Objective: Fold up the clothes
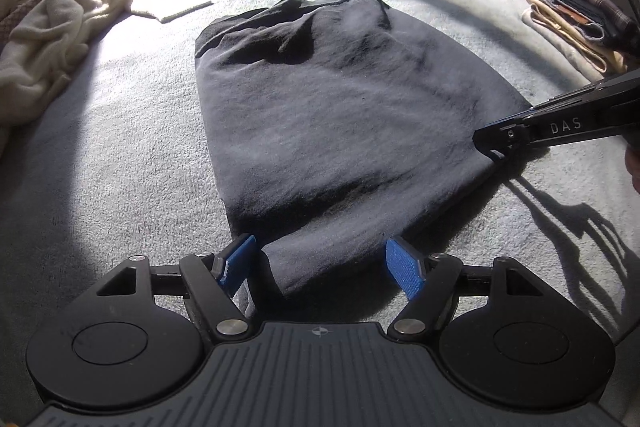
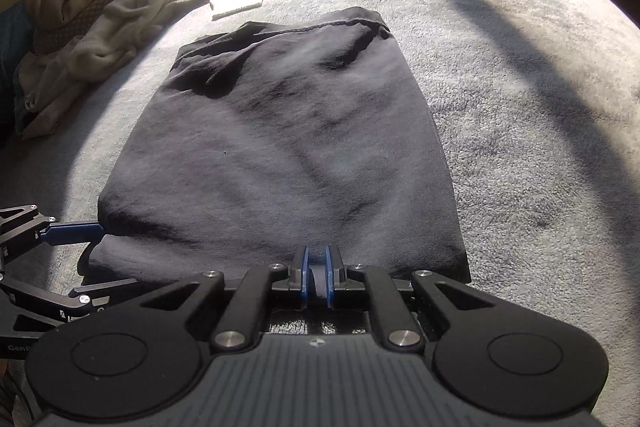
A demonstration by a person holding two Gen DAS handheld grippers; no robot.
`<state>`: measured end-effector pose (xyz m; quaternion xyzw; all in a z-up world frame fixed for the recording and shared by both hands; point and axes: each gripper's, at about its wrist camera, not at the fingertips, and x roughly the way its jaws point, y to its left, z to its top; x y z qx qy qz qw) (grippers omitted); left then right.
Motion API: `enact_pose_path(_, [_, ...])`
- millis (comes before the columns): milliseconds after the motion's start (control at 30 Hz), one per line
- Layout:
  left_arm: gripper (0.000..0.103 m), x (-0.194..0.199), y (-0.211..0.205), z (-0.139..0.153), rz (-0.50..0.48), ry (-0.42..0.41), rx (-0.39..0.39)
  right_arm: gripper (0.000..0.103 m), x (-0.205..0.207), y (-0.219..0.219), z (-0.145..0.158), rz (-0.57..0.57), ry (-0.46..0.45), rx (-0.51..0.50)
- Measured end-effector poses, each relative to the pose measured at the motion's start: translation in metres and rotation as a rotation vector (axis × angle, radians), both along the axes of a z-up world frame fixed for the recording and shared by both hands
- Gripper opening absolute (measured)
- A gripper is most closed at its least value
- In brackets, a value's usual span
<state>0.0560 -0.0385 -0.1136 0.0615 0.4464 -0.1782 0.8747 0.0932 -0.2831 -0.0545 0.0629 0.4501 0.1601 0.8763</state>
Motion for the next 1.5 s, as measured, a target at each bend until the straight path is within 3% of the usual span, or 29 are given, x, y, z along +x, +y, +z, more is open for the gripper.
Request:
enact_pose_path(67, [0.073,0.001,0.01,0.011,0.005,-0.054,-0.058,0.011,0.002,-0.006,0.005,-0.011,-0.019,0.034])
enact_pose_path(167, [0.08,0.012,0.026,0.02,0.042,-0.12,-0.124,0.034,0.01,-0.022,0.016,-0.057,-0.062,0.093])
enact_pose_path(267, [0.084,0.037,0.046,0.014,0.11,-0.102,-0.177,0.05,0.033,-0.05,0.012,-0.126,-0.052,0.187])
enact_pose_path(400, [0.084,0.079,0.077,-0.011,0.226,0.034,-0.276,0.053,0.068,-0.085,-0.014,-0.221,0.034,0.337])
enact_pose_path(467, [0.085,0.092,0.087,-0.02,0.245,0.055,-0.331,0.053,0.088,-0.097,-0.038,-0.251,0.106,0.418])
enact_pose_path(567, [0.087,0.106,0.092,-0.025,0.204,0.048,-0.414,0.055,0.116,-0.104,-0.071,-0.232,0.218,0.536])
enact_pose_path(633, [0.087,0.117,0.09,-0.029,0.161,0.058,-0.442,0.056,0.13,-0.101,-0.081,-0.198,0.231,0.586])
enact_pose_path(733, [0.087,0.134,0.086,-0.034,0.093,0.068,-0.475,0.057,0.152,-0.089,-0.086,-0.124,0.239,0.628])
enact_pose_path(833, [0.087,0.147,0.075,-0.034,0.013,0.044,-0.436,0.057,0.172,-0.07,-0.085,-0.035,0.236,0.606])
enact_pose_path(967, [0.086,0.16,0.068,-0.036,0.001,0.029,-0.455,0.055,0.189,-0.044,-0.083,0.044,0.23,0.578])
enact_pose_path(1033, [0.081,0.166,0.067,-0.037,0.009,0.033,-0.483,0.051,0.197,-0.031,-0.082,0.08,0.228,0.564])
enact_pose_path(1133, [0.068,0.171,0.066,-0.039,0.032,0.044,-0.511,0.035,0.2,-0.016,-0.078,0.12,0.22,0.537])
enact_pose_path(1267, [0.047,0.168,0.06,-0.038,0.041,0.027,-0.489,0.021,0.193,-0.013,-0.07,0.121,0.186,0.511])
enact_pose_path(1333, [0.042,0.166,0.055,-0.036,0.06,0.023,-0.467,0.019,0.187,-0.013,-0.063,0.112,0.16,0.5])
enact_pose_path(1400, [0.029,0.165,0.05,-0.031,0.066,0.017,-0.459,0.017,0.181,-0.011,-0.053,0.104,0.133,0.471])
enact_pose_path(1500, [0.019,0.162,0.046,-0.023,0.075,0.005,-0.483,0.016,0.169,-0.007,-0.034,0.093,0.077,0.429])
